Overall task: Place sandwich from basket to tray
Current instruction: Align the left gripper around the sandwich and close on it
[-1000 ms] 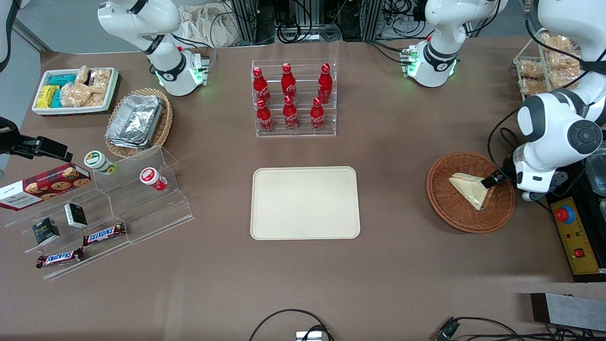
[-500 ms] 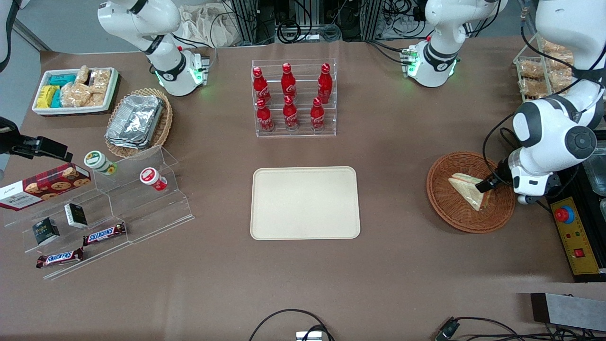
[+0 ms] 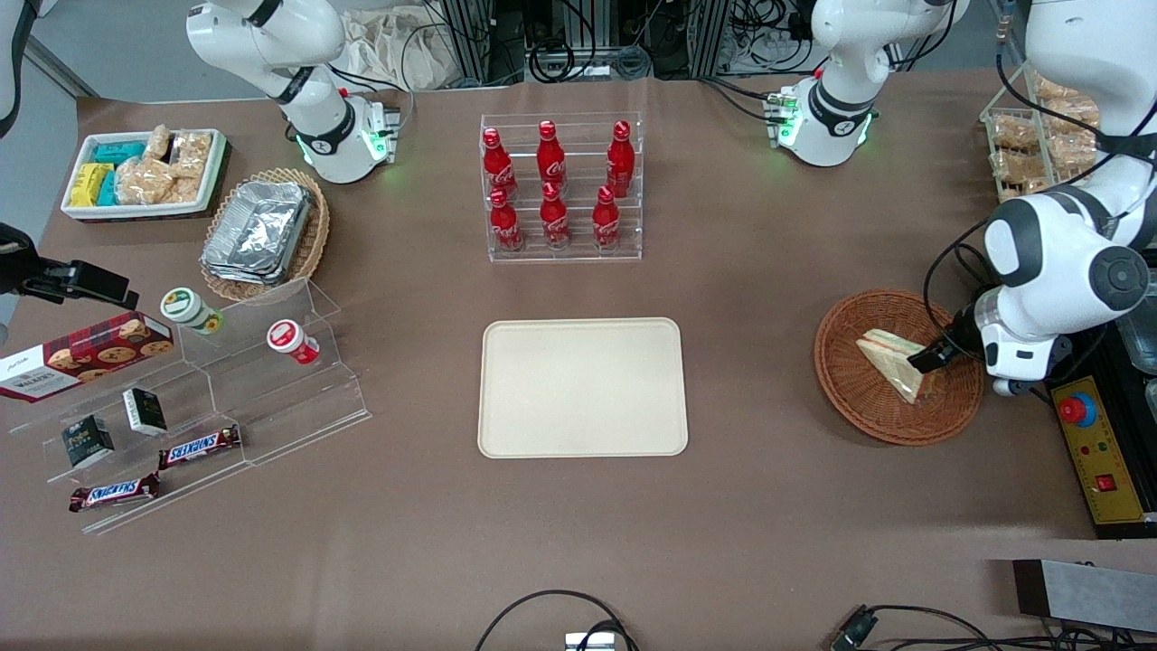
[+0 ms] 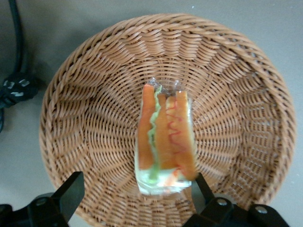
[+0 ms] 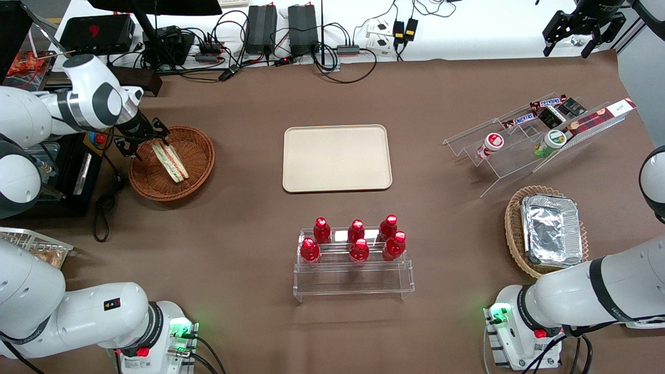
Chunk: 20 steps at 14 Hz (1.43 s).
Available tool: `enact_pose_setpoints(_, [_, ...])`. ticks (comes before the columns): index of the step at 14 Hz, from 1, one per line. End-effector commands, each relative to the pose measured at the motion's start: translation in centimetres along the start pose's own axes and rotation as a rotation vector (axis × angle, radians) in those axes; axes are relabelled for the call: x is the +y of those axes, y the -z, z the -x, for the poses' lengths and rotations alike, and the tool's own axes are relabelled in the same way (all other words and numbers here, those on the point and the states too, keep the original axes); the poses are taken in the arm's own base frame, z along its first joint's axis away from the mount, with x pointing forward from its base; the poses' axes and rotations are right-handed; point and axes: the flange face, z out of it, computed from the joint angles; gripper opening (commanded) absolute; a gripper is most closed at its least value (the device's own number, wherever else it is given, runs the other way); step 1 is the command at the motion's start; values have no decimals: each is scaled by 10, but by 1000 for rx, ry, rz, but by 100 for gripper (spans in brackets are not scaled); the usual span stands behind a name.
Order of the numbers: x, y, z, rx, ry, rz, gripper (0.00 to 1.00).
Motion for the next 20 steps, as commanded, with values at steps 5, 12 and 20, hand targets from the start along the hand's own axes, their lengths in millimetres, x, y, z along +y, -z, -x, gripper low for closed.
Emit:
enact_pose_setpoints(5, [9, -4, -7, -19, 29, -2, 100])
enact_pose_setpoints(12, [5, -47, -10, -1, 34, 14, 100])
enact_pose_setpoints(20, [13, -35, -21, 13, 62, 26, 0])
